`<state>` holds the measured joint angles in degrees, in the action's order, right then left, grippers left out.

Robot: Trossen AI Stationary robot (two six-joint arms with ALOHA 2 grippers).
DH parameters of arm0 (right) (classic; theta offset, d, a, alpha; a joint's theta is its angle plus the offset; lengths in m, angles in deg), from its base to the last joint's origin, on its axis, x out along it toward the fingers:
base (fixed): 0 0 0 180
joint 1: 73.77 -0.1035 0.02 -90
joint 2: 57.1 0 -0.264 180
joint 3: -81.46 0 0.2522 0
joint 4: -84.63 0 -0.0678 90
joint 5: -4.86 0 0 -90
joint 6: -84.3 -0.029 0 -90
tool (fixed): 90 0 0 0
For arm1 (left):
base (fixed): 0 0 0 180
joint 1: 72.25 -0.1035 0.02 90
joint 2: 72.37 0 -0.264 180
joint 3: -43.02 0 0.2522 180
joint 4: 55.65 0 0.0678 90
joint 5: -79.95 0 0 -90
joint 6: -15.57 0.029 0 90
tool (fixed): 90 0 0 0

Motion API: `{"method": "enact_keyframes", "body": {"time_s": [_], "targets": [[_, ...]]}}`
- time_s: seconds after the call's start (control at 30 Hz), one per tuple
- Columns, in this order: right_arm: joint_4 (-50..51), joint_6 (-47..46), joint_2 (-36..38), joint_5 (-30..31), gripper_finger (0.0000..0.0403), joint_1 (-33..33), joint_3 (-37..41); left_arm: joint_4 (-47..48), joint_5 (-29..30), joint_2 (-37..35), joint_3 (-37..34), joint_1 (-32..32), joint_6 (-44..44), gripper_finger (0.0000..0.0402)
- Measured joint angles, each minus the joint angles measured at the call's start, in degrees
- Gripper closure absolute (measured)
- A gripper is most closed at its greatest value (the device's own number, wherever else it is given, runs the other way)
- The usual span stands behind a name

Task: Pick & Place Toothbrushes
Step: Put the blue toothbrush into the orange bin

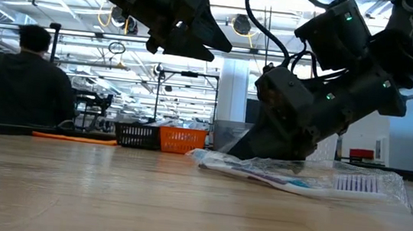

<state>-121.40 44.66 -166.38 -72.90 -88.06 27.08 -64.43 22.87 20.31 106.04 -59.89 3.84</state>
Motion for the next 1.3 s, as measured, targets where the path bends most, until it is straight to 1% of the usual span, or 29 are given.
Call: {"method": "enact_keyframes", "body": {"time_s": [0.17,0.23,0.43,0.63,0.87,1.03,1.3], "targets": [[-0.07,1.27,0.0,-2.89,0.0377,-0.15,-0.02,0.01,0.01,0.0,0.0,0.0,0.0,0.0133],[-0.06,1.74,0.0,-3.11,0.0395,-0.13,-0.02,-0.01,0.01,0.0,0.0,0.0,0.0,0.0133],[0.04,1.65,0.03,-2.47,0.0402,0.08,0.0,-0.01,0.01,0.0,0.0,0.0,-0.02,0.0133],[1.37,4.38,3.0,-2.09,0.0402,1.31,0.15,-0.99,0.01,0.0,0.0,0.0,-0.02,0.0133],[4.83,9.18,10.04,-0.93,0.0403,2.3,0.17,-3.69,0.03,0.0,0.02,0.0,-0.02,0.0133],[8.84,13.08,16.57,0.11,0.0403,3.55,0.15,-6.64,0.04,0.0,0.02,0.0,0.23,0.0133],[15.5,18.88,26.29,5.9,0.0403,4.9,0.15,-14.34,0.09,0.0,0.02,0.0,3.99,0.0133]]}}
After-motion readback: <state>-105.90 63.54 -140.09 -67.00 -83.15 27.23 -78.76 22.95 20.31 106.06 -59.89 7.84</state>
